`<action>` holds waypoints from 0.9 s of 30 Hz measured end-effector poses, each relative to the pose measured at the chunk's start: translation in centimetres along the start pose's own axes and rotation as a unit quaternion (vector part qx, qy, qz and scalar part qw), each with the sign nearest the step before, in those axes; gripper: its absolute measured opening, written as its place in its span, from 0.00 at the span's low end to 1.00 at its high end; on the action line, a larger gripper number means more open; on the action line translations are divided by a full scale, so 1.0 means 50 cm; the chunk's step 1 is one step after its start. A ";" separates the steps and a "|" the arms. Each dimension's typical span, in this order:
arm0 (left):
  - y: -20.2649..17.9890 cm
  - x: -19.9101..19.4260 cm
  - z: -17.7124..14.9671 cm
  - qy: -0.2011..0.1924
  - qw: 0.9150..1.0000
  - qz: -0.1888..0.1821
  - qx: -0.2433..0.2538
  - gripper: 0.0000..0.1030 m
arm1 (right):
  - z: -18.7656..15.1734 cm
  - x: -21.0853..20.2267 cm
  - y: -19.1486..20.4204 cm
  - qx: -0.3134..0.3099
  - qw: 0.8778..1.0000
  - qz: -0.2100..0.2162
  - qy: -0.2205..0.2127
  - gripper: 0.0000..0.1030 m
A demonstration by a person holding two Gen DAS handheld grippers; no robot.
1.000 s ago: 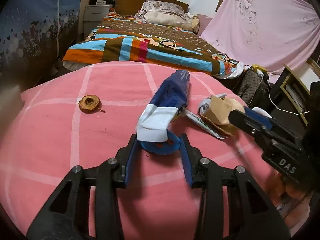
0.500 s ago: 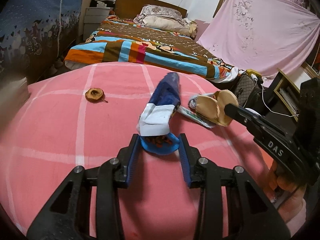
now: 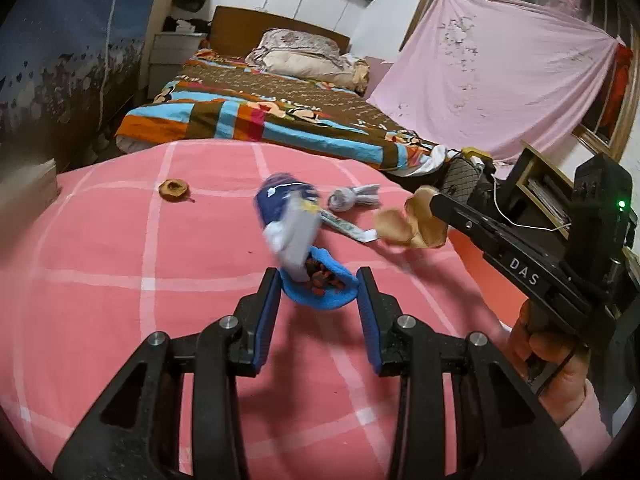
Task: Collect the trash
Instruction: 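Close the right tool on the tan paper cup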
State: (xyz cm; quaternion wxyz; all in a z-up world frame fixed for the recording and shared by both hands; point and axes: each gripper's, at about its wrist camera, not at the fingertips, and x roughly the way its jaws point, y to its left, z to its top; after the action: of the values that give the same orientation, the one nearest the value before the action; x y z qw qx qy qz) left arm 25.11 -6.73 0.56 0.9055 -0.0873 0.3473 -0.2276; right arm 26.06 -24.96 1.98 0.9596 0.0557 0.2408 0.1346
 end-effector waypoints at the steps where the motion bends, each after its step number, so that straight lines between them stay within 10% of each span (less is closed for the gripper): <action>1: -0.005 -0.002 -0.001 -0.003 1.000 -0.002 0.005 0.20 | 0.000 -0.004 0.000 0.002 1.000 -0.001 -0.002 0.04; 16: -0.063 0.008 -0.019 0.005 0.998 0.025 0.056 0.20 | -0.012 -0.008 -0.040 0.029 0.999 0.002 0.032 0.07; 20: -0.048 0.014 -0.021 0.014 0.999 0.029 0.034 0.20 | -0.020 -0.002 -0.046 0.038 0.998 0.017 0.047 0.53; 27: -0.034 0.021 -0.025 0.026 0.999 0.033 0.008 0.20 | -0.030 0.020 -0.051 0.047 0.994 0.039 0.089 0.53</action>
State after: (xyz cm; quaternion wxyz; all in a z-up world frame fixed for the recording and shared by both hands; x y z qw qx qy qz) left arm 24.36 -8.70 -0.46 0.9038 -0.0621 0.3718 -0.2026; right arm 26.77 -27.05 -0.20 0.9247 0.0977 0.3288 0.1651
